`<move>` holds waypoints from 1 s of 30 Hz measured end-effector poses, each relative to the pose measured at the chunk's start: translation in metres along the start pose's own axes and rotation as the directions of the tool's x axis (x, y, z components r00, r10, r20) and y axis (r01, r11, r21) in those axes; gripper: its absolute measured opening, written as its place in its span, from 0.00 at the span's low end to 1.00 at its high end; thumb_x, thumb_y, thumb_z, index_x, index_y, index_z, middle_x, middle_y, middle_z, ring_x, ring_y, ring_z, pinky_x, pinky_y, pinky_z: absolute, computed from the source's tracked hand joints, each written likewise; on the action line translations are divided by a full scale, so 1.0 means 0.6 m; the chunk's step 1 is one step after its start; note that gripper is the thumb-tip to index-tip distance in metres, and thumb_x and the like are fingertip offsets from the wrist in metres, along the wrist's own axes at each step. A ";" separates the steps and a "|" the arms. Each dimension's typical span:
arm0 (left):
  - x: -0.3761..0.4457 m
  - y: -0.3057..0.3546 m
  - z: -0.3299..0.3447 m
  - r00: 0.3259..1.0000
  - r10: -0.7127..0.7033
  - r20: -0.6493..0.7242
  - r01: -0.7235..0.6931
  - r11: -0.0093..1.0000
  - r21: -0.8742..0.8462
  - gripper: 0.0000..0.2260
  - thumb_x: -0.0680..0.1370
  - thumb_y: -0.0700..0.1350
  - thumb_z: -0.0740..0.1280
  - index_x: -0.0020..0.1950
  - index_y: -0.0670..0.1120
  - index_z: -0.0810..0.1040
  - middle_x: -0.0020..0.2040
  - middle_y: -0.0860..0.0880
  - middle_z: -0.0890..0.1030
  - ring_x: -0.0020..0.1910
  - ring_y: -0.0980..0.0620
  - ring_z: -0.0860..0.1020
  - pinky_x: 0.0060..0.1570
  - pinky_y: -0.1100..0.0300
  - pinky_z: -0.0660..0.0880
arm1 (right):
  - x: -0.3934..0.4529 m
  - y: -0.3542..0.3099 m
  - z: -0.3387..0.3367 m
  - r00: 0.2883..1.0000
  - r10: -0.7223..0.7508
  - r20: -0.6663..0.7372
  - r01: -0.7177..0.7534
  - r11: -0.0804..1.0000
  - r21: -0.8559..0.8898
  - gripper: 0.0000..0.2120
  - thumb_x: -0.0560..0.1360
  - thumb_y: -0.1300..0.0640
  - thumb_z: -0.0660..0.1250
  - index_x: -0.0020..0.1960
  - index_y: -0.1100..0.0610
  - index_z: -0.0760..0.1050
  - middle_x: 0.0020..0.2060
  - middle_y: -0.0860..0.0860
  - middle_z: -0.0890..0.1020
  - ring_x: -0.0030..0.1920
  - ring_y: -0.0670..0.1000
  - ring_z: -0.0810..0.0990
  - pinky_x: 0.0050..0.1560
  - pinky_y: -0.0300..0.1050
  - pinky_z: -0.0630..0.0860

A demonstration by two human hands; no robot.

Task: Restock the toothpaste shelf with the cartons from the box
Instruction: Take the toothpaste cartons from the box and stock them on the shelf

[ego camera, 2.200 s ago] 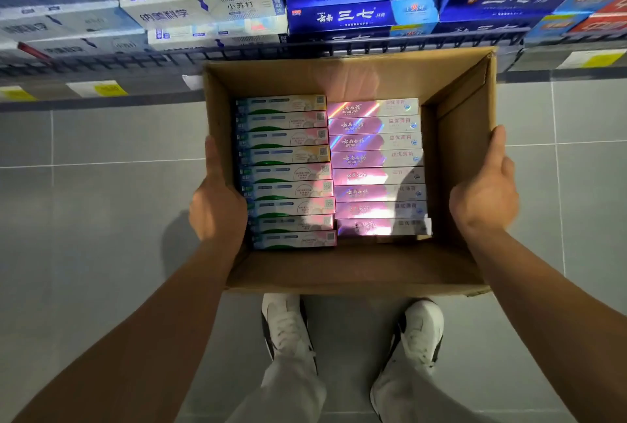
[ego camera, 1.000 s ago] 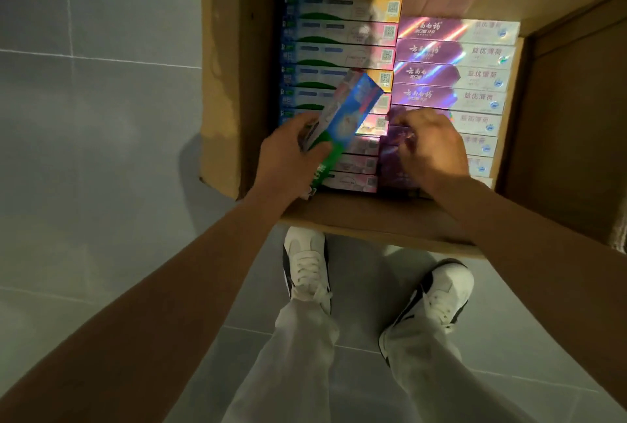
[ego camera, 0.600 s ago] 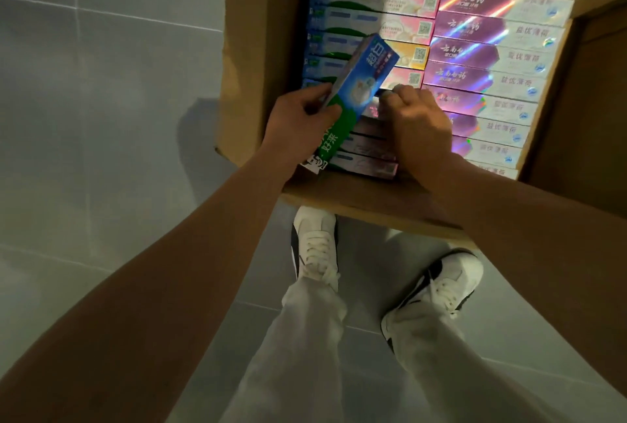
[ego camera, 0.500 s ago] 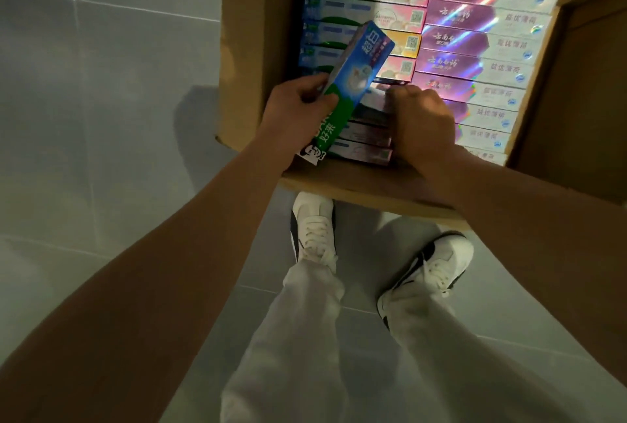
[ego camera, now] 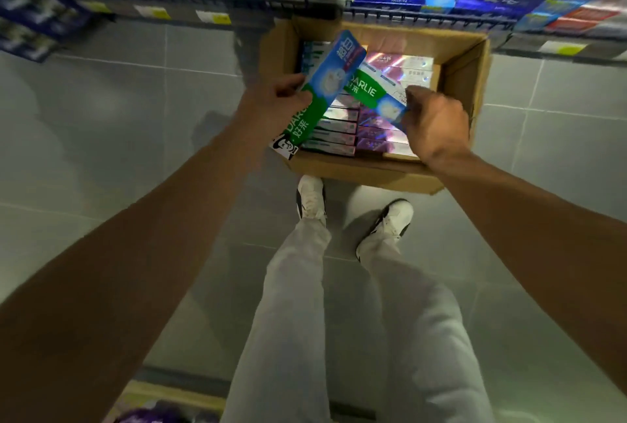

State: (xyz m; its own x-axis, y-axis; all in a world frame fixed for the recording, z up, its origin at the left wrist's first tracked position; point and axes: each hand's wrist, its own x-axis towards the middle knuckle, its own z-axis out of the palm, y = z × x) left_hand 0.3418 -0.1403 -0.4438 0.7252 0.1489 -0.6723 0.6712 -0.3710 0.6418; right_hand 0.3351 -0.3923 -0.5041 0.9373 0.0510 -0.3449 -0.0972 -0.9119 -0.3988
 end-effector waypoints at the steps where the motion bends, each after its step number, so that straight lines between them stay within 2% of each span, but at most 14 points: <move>1: -0.028 0.031 -0.014 1.000 0.019 -0.006 -0.019 1.000 0.012 0.17 0.74 0.46 0.70 0.64 0.52 0.78 0.52 0.50 0.82 0.49 0.54 0.81 0.51 0.59 0.78 | -0.013 -0.013 -0.043 1.000 -0.007 -0.012 0.007 1.000 0.010 0.11 0.73 0.57 0.63 0.55 0.54 0.75 0.48 0.60 0.82 0.48 0.66 0.78 0.43 0.53 0.74; 4: -0.111 0.125 -0.052 0.997 0.070 -0.015 -0.070 0.997 0.008 0.18 0.74 0.46 0.71 0.64 0.52 0.78 0.54 0.49 0.82 0.50 0.53 0.81 0.51 0.59 0.78 | -0.050 -0.057 -0.171 0.998 -0.036 -0.057 0.037 0.999 0.022 0.17 0.74 0.57 0.63 0.62 0.51 0.75 0.52 0.60 0.82 0.51 0.67 0.78 0.50 0.56 0.76; 6: -0.169 0.186 -0.076 0.992 0.122 -0.013 -0.122 0.992 0.016 0.19 0.73 0.48 0.72 0.64 0.51 0.78 0.55 0.49 0.82 0.51 0.52 0.81 0.55 0.54 0.78 | -0.074 -0.079 -0.251 0.993 -0.083 -0.084 0.084 0.996 0.006 0.18 0.72 0.56 0.61 0.62 0.52 0.76 0.51 0.61 0.83 0.50 0.67 0.79 0.50 0.56 0.77; 9: -0.248 0.262 -0.109 0.984 0.173 -0.034 -0.174 0.985 -0.016 0.24 0.67 0.54 0.73 0.62 0.52 0.80 0.53 0.51 0.84 0.50 0.52 0.82 0.56 0.51 0.78 | -0.102 -0.110 -0.368 0.991 -0.095 -0.100 0.094 0.996 -0.013 0.16 0.71 0.57 0.61 0.56 0.56 0.77 0.48 0.61 0.83 0.50 0.66 0.79 0.48 0.56 0.77; 12: -0.317 0.336 -0.131 0.965 0.257 -0.046 -0.258 0.965 -0.035 0.18 0.73 0.46 0.71 0.62 0.49 0.79 0.52 0.50 0.83 0.45 0.59 0.81 0.48 0.64 0.77 | -0.130 -0.145 -0.484 0.985 -0.084 -0.148 0.081 0.996 -0.027 0.12 0.72 0.59 0.62 0.52 0.59 0.78 0.48 0.63 0.82 0.51 0.67 0.78 0.48 0.56 0.77; 14: -0.355 0.379 -0.142 0.951 0.305 -0.045 -0.307 0.950 -0.046 0.16 0.74 0.45 0.71 0.62 0.49 0.80 0.50 0.52 0.83 0.42 0.61 0.81 0.43 0.68 0.75 | -0.151 -0.166 -0.554 0.969 -0.130 -0.210 0.131 0.991 -0.012 0.12 0.71 0.58 0.61 0.50 0.60 0.78 0.46 0.64 0.82 0.50 0.67 0.78 0.47 0.56 0.76; 16: -0.388 0.416 -0.156 0.941 0.338 -0.035 -0.339 0.939 -0.052 0.15 0.73 0.45 0.72 0.60 0.50 0.81 0.48 0.54 0.83 0.44 0.59 0.81 0.44 0.66 0.75 | -0.173 -0.187 -0.613 0.954 -0.160 -0.252 0.163 0.987 -0.011 0.10 0.72 0.58 0.63 0.49 0.60 0.80 0.46 0.64 0.82 0.50 0.67 0.79 0.47 0.54 0.75; 19: -0.429 0.474 -0.174 0.900 0.436 0.023 -0.433 0.898 -0.084 0.15 0.74 0.41 0.70 0.61 0.43 0.80 0.47 0.53 0.84 0.45 0.58 0.81 0.50 0.62 0.77 | -0.195 -0.210 -0.685 0.936 -0.206 -0.284 0.205 0.978 -0.035 0.05 0.70 0.56 0.61 0.40 0.57 0.73 0.34 0.57 0.76 0.44 0.65 0.78 0.40 0.51 0.70; 21: -0.460 0.512 -0.186 0.877 0.481 0.009 -0.477 0.872 -0.115 0.15 0.76 0.38 0.68 0.62 0.41 0.79 0.47 0.50 0.84 0.42 0.58 0.81 0.48 0.63 0.78 | -0.206 -0.222 -0.729 0.924 -0.220 -0.311 0.217 0.975 -0.045 0.07 0.72 0.56 0.62 0.43 0.59 0.75 0.36 0.56 0.78 0.45 0.64 0.78 0.41 0.51 0.71; 23: -0.494 0.545 -0.199 0.859 0.511 -0.018 -0.508 0.850 -0.138 0.14 0.76 0.38 0.68 0.62 0.44 0.79 0.49 0.49 0.84 0.41 0.57 0.82 0.47 0.63 0.79 | -0.219 -0.232 -0.772 0.907 -0.210 -0.366 0.218 0.976 -0.020 0.08 0.75 0.58 0.63 0.51 0.59 0.79 0.41 0.58 0.82 0.48 0.63 0.78 0.43 0.52 0.73; 26: -0.537 0.584 -0.223 0.833 0.549 -0.067 -0.552 0.817 -0.168 0.14 0.76 0.38 0.68 0.61 0.46 0.79 0.48 0.50 0.84 0.42 0.56 0.83 0.46 0.62 0.80 | -0.237 -0.243 -0.827 0.874 -0.234 -0.427 0.259 0.966 0.002 0.08 0.76 0.59 0.63 0.51 0.57 0.79 0.35 0.51 0.78 0.43 0.59 0.76 0.39 0.47 0.67; 28: -0.562 0.607 -0.239 0.820 0.563 -0.108 -0.573 0.800 -0.180 0.13 0.76 0.39 0.69 0.60 0.48 0.80 0.49 0.50 0.84 0.44 0.53 0.84 0.46 0.58 0.80 | -0.245 -0.249 -0.863 0.847 -0.245 -0.472 0.289 0.957 0.022 0.10 0.76 0.60 0.63 0.55 0.59 0.79 0.40 0.54 0.82 0.48 0.57 0.79 0.42 0.44 0.71; 30: -0.586 0.627 -0.253 0.803 0.580 -0.138 -0.596 0.779 -0.196 0.13 0.76 0.40 0.69 0.60 0.48 0.80 0.50 0.50 0.84 0.45 0.51 0.84 0.43 0.57 0.81 | -0.254 -0.259 -0.897 0.820 -0.271 -0.505 0.334 0.942 0.036 0.08 0.76 0.62 0.63 0.52 0.59 0.80 0.38 0.52 0.81 0.46 0.54 0.80 0.38 0.33 0.71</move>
State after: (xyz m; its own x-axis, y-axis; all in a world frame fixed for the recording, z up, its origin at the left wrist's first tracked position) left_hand 0.3624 -0.1933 0.0900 0.9927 0.0310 -0.1163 0.1201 -0.1985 0.9727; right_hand 0.3873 -0.4778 0.0677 0.9635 0.0832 0.2543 0.2092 -0.8270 -0.5218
